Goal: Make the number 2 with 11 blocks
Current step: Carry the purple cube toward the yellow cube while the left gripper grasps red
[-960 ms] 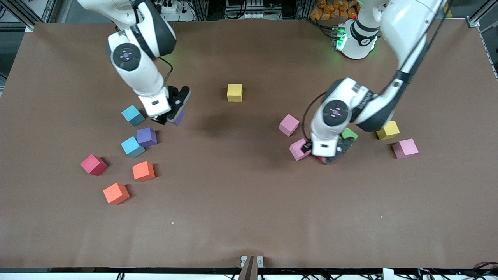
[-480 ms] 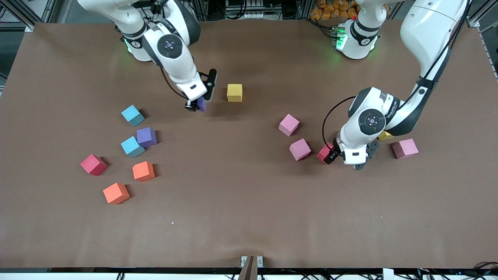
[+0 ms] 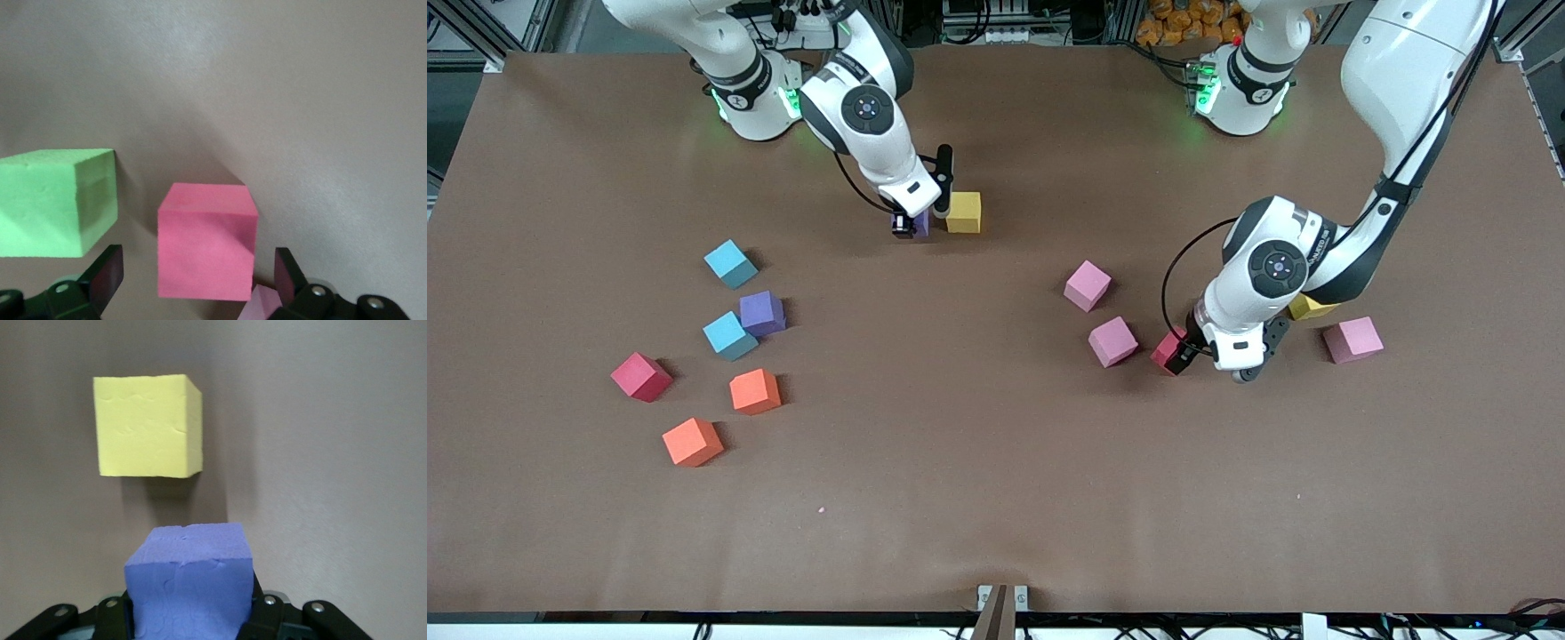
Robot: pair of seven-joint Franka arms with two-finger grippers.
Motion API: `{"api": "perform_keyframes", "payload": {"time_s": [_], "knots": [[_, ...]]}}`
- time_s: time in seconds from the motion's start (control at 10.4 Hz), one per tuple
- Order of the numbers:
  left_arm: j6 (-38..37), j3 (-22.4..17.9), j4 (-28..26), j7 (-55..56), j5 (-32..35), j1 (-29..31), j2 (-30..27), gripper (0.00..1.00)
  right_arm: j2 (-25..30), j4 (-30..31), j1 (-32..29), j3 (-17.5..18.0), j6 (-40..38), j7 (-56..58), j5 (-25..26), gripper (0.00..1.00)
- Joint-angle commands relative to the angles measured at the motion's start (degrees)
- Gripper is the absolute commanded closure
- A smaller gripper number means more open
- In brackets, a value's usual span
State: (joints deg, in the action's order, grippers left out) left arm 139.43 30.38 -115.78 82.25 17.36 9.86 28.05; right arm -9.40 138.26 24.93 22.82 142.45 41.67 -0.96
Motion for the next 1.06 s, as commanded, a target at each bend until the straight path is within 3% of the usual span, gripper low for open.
{"api": "perform_keyframes", "payload": {"time_s": [0.0, 0.38, 0.96], "knots": [[2.16, 0.3, -0.77, 1.69, 0.57, -0.54, 0.51, 0.0, -0.52, 2.28, -0.06, 1.09, 3.17, -1.33, 0.52, 0.73], [2.16, 0.21, 0.29, 1.69, 4.69, -0.54, 3.49, 0.0, -2.11, 3.07, 1.08, 1.78, 4.15, -3.6, 0.61, 0.73], [2.16, -0.05, 2.75, 1.69, 5.32, -0.1, 6.22, 0.0, -5.89, 2.9, 2.23, 2.23, 8.63, -5.46, 2.19, 0.73]]}}
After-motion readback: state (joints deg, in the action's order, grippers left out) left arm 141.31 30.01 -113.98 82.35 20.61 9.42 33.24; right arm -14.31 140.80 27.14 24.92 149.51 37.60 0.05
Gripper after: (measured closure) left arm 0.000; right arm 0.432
